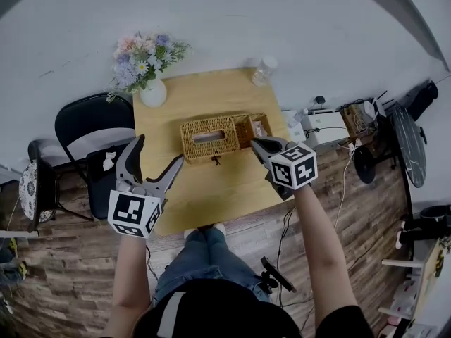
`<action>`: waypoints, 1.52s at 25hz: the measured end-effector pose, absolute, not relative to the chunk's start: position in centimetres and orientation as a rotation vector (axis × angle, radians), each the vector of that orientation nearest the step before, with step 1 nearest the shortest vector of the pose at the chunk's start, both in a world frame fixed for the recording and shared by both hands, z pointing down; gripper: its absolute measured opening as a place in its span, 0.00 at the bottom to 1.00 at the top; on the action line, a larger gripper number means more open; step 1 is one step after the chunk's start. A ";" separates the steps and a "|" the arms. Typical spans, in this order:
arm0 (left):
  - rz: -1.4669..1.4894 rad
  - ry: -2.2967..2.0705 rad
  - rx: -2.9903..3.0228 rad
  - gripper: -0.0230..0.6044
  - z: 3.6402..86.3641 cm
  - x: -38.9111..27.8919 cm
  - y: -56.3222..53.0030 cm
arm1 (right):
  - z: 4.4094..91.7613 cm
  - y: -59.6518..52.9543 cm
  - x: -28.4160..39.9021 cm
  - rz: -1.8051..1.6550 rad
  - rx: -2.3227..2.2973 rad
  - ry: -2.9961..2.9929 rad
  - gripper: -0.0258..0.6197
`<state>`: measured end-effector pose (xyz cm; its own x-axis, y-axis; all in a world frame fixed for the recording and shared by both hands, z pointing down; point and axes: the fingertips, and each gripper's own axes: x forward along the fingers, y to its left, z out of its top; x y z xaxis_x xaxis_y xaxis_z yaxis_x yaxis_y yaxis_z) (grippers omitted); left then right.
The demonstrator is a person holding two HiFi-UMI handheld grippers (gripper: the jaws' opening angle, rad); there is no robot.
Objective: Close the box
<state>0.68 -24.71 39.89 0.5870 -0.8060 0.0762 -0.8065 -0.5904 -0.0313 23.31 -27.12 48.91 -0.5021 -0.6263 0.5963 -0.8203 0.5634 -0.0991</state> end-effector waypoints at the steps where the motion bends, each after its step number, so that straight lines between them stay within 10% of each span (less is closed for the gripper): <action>1: 0.121 -1.431 2.792 0.69 39.6 0.6 -24.7 | 48.0 -27.1 23.3 0.494 1.181 -2.303 0.06; 25: -0.038 -1.672 2.822 0.65 32.0 3.9 -22.5 | 29.5 -22.1 25.6 -0.144 1.663 -2.498 0.06; 34: -0.211 -1.793 2.839 0.10 28.8 3.9 -22.3 | 26.4 -20.7 26.0 -0.394 1.721 -2.493 0.06; 38: -0.125 -1.812 2.875 0.06 28.4 4.5 -22.7 | 25.9 -20.7 26.4 -0.411 1.752 -2.490 0.06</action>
